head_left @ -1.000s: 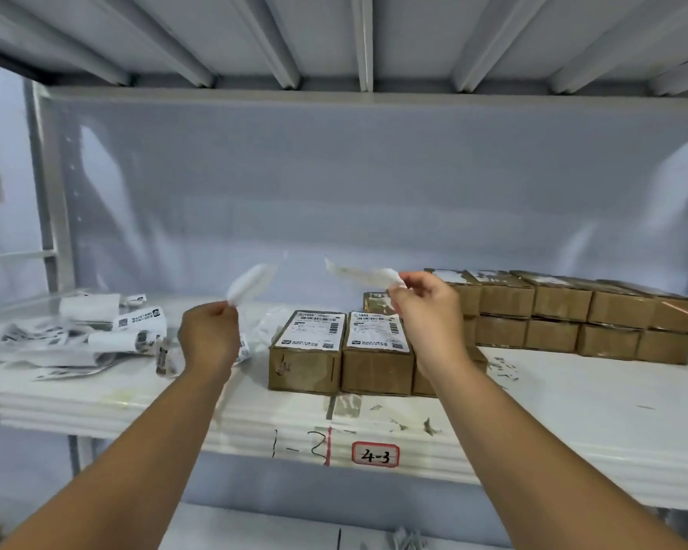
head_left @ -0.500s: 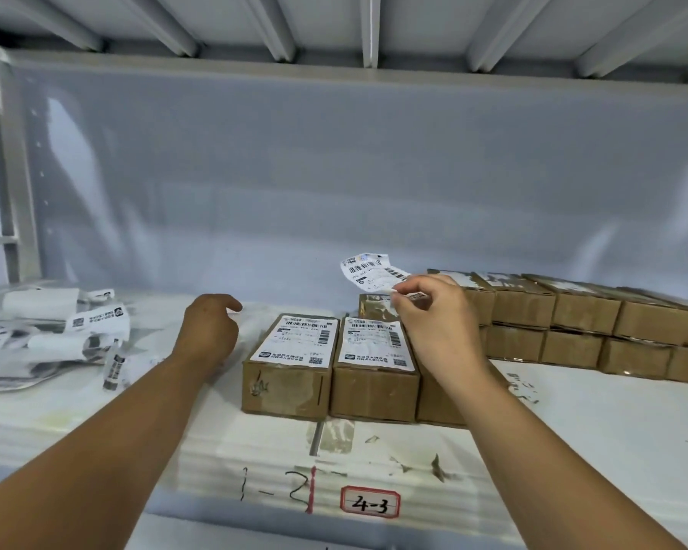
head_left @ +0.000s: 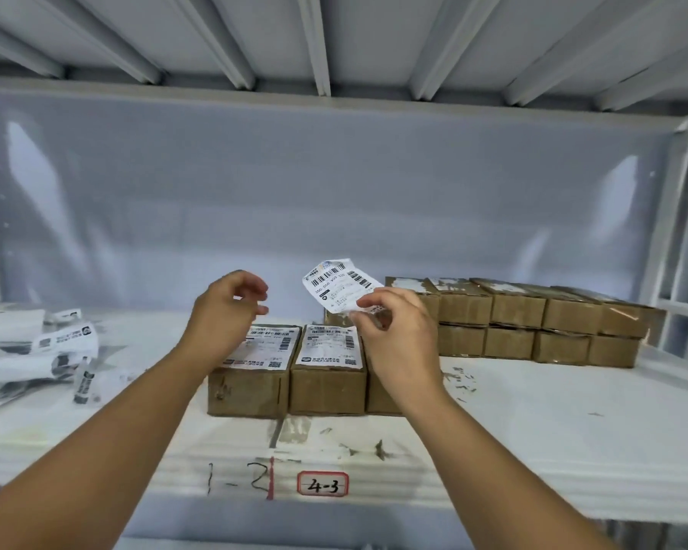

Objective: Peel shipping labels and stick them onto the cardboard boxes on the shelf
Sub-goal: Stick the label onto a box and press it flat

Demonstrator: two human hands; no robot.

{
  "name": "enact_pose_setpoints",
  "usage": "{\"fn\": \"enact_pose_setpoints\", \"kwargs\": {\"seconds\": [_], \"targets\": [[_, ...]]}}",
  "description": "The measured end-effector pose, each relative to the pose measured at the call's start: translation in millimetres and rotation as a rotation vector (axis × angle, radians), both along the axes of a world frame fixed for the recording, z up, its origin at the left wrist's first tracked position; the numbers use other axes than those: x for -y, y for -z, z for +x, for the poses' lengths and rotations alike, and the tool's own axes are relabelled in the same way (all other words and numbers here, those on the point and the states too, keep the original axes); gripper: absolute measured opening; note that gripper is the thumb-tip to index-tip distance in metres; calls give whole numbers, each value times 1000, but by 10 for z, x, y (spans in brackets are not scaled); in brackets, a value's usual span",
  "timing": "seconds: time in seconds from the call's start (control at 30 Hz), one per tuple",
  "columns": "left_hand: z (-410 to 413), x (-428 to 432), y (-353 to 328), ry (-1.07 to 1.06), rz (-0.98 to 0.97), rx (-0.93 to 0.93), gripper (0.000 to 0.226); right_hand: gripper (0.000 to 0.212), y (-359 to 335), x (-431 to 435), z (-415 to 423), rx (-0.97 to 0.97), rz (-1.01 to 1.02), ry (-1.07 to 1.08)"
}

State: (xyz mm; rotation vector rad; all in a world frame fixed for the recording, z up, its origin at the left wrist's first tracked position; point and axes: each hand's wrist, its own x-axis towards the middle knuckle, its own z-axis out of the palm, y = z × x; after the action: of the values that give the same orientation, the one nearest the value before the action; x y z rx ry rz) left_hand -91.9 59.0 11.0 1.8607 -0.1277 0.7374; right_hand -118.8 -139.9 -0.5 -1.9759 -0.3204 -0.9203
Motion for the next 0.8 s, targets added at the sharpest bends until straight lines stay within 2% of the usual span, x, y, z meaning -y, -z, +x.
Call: {"fn": "enact_pose_setpoints", "kwargs": {"seconds": [0.07,0.23,0.3,0.4,0.5,0.63,0.8], "targets": [[-198,274,-122,209,-185,-75,16,3,-15,-14,-72,26,62,6],[-537,740,-196,534,-490,-180,18,3,-38,-69,-265,69,131,16],[-606,848,-208,555,-537,-165,13,1,-34,-61,-358,65,86,20],[-652,921,-234,417,-509,-160,21,5,-46,7,-486,-64,54,-23],[-685,919,-241,365,-444,-189,30,10,-122,142,-493,-202,188,-143],[-738,901,-226,419,-270,-225,33,12,-224,356,-474,-330,413,-350],[-696,990,-211,466,-37,-252,31,21,-239,510,-332,-337,370,-330]]}}
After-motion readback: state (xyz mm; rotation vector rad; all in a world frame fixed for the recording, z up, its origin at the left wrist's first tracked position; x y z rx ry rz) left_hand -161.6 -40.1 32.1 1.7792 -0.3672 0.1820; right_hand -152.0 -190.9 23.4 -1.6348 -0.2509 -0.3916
